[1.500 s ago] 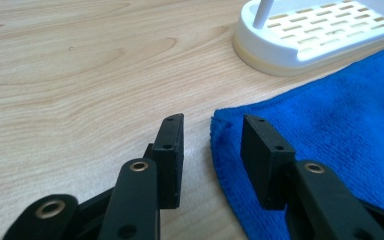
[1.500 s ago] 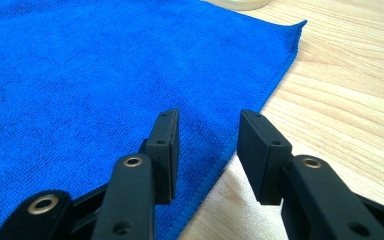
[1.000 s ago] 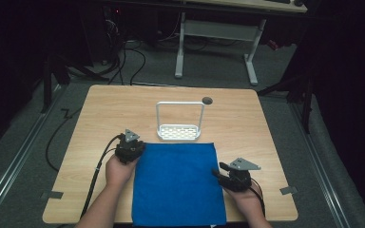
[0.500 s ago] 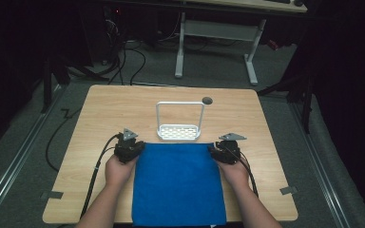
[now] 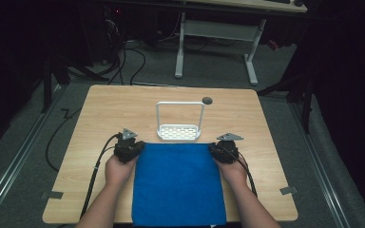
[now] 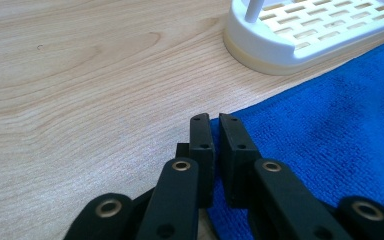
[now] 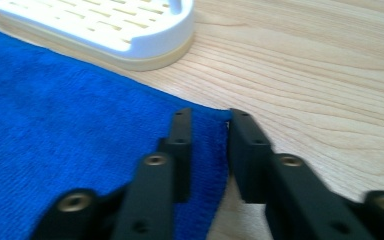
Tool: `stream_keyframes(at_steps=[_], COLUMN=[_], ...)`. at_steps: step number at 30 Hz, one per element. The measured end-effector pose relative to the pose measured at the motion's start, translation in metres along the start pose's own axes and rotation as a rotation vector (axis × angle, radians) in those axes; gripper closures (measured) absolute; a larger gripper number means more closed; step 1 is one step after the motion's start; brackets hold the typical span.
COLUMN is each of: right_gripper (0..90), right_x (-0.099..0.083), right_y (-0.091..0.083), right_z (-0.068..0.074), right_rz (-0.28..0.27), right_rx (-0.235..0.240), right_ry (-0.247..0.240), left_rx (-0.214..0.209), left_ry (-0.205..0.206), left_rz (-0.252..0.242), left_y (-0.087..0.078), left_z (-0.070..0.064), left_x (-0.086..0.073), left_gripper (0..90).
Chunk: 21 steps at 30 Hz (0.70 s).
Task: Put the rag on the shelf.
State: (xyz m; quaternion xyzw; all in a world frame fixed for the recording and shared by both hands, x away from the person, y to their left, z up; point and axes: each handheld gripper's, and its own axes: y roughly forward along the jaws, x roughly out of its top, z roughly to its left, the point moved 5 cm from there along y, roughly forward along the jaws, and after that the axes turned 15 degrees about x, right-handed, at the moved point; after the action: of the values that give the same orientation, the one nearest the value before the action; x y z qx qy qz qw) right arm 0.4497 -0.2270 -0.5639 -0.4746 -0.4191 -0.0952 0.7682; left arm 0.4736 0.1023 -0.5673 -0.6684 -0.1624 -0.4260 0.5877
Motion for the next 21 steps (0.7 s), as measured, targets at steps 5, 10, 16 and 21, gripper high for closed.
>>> stream_keyframes(at_steps=[5, 10, 16, 21], right_gripper=[88.6, 88.6, 88.5, 88.6], right_x=[0.000, 0.004, 0.007, 0.005], right_y=[0.001, -0.011, -0.030, -0.038], right_z=[0.004, 0.013, 0.027, 0.031], right_rz=[0.007, -0.057, -0.143, -0.168], right_rx=[0.010, 0.017, 0.039, 0.051], right_ry=[-0.037, -0.084, -0.132, -0.143], left_rx=[-0.009, -0.032, -0.033, -0.057], left_ry=[-0.003, 0.004, 0.032, -0.031], left_rz=[0.000, -0.042, -0.102, -0.133], left_y=[0.000, -0.005, -0.012, -0.023], left_z=[0.000, 0.000, -0.004, -0.004], left_x=[0.000, 0.000, 0.001, 0.004], left_gripper=[87.2, 87.4, 87.7, 87.8])
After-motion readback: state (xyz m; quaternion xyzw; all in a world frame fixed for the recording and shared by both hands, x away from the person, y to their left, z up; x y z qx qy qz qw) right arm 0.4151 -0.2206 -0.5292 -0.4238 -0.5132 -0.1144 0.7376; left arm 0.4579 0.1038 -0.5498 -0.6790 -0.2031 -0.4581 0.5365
